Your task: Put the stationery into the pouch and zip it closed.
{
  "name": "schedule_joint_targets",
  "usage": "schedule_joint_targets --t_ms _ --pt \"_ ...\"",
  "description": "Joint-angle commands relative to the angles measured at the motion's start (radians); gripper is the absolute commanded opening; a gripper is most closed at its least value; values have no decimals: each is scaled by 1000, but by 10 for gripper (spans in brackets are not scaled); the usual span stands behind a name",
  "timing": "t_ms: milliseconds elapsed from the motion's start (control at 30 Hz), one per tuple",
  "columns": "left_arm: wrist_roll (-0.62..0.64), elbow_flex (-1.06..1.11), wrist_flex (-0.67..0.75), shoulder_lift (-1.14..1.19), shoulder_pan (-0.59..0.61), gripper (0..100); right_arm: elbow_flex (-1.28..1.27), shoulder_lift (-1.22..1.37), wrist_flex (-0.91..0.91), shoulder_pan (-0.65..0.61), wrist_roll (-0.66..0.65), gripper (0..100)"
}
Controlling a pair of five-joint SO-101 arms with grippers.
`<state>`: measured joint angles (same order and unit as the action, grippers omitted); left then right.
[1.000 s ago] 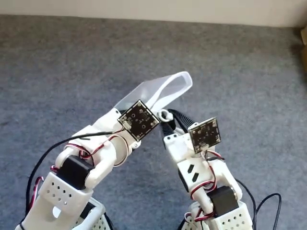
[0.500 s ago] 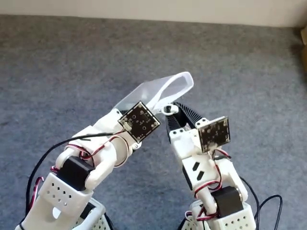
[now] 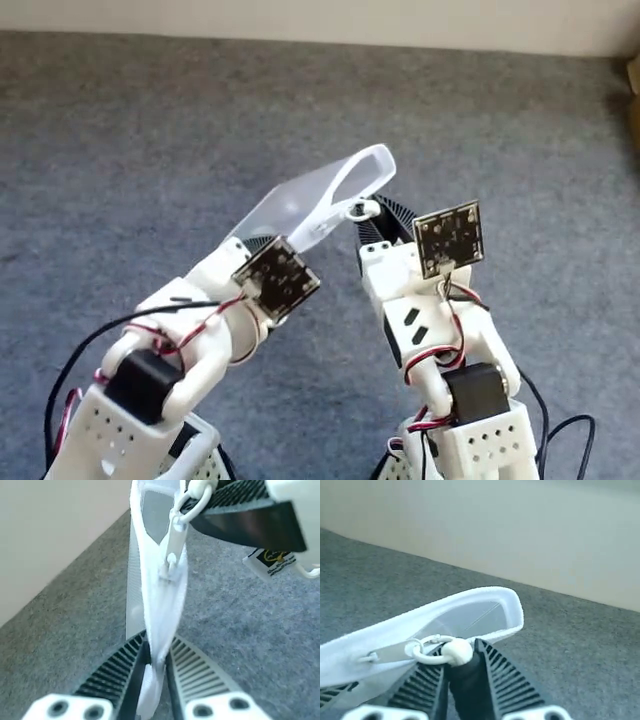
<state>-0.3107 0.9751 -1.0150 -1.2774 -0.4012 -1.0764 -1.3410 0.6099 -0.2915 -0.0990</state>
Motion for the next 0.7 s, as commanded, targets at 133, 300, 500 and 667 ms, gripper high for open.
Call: schedule_joint_targets --t_ms 133,300,500,667 --pt "14 35 -83 -137 36 3 82 10 -19 91 -9 3" --pt "14 36 -138 -185 36 3 84 10 -19 142 -9 3" --pt "14 36 -218 -278 36 3 84 10 -19 151 -9 3" --pt "14 36 -275 -338 68 3 82 10 -19 156 -9 3"
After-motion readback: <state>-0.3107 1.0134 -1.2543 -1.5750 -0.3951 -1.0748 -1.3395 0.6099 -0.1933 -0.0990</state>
